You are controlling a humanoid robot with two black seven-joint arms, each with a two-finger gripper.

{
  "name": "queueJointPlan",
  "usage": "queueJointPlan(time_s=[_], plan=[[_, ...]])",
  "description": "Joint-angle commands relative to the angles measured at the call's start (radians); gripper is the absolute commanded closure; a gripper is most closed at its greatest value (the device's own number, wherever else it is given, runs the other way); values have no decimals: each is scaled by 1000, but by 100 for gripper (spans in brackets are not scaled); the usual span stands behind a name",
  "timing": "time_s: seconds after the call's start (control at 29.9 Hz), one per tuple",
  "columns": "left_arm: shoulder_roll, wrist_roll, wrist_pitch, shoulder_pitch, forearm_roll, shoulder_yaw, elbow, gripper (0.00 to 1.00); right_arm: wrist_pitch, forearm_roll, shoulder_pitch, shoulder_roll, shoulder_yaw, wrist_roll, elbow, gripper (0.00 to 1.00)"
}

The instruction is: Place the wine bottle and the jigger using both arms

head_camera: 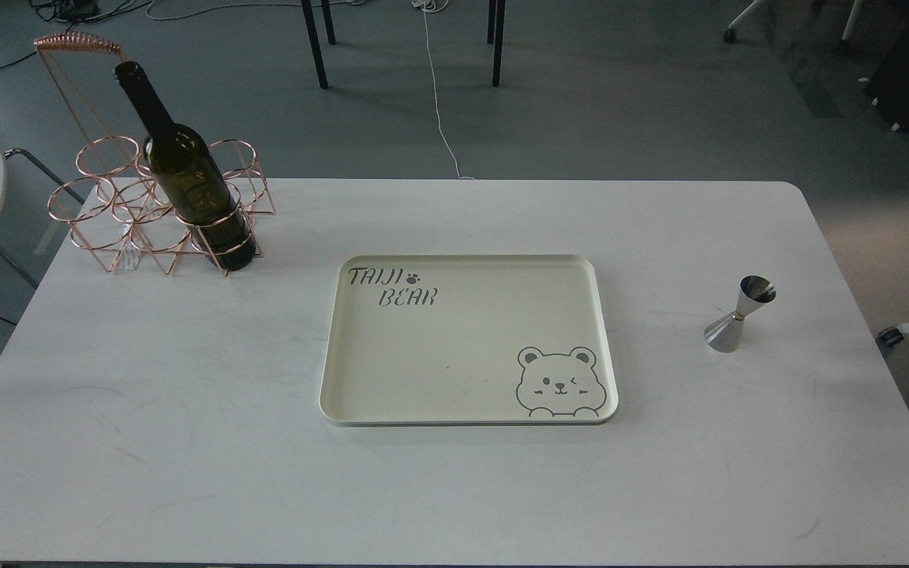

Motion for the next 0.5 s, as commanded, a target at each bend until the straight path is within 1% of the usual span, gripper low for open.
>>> queueJointPlan(time_s=[0.0, 0.1, 0.2, 0.23, 0.3, 0.37, 0.47], plan=[[-49, 0, -90, 25, -179, -1, 71, 3, 0, 1, -5, 1, 1, 0, 0, 1], [-76, 1, -172, 54, -328, -3, 128, 2, 0, 13, -6, 1, 3, 0, -8, 1], [-93, 9, -248, 107, -454, -23, 148, 2, 0, 94, -23, 7, 3, -2, -29, 1], [-101, 9, -265, 127, -478, -35, 150, 2, 0, 129, -32, 10, 4, -31, -36, 1], [-124, 10, -285, 156, -495, -72, 154, 2, 0, 186, -42, 15, 3, -65, -39, 1], [-159, 10, -294, 189, -495, -127, 173, 2, 0, 218, -46, 28, 3, -74, -39, 1], [-213, 26, -302, 227, -495, -217, 217, 2, 0, 223, -46, 48, 4, -82, -40, 1]])
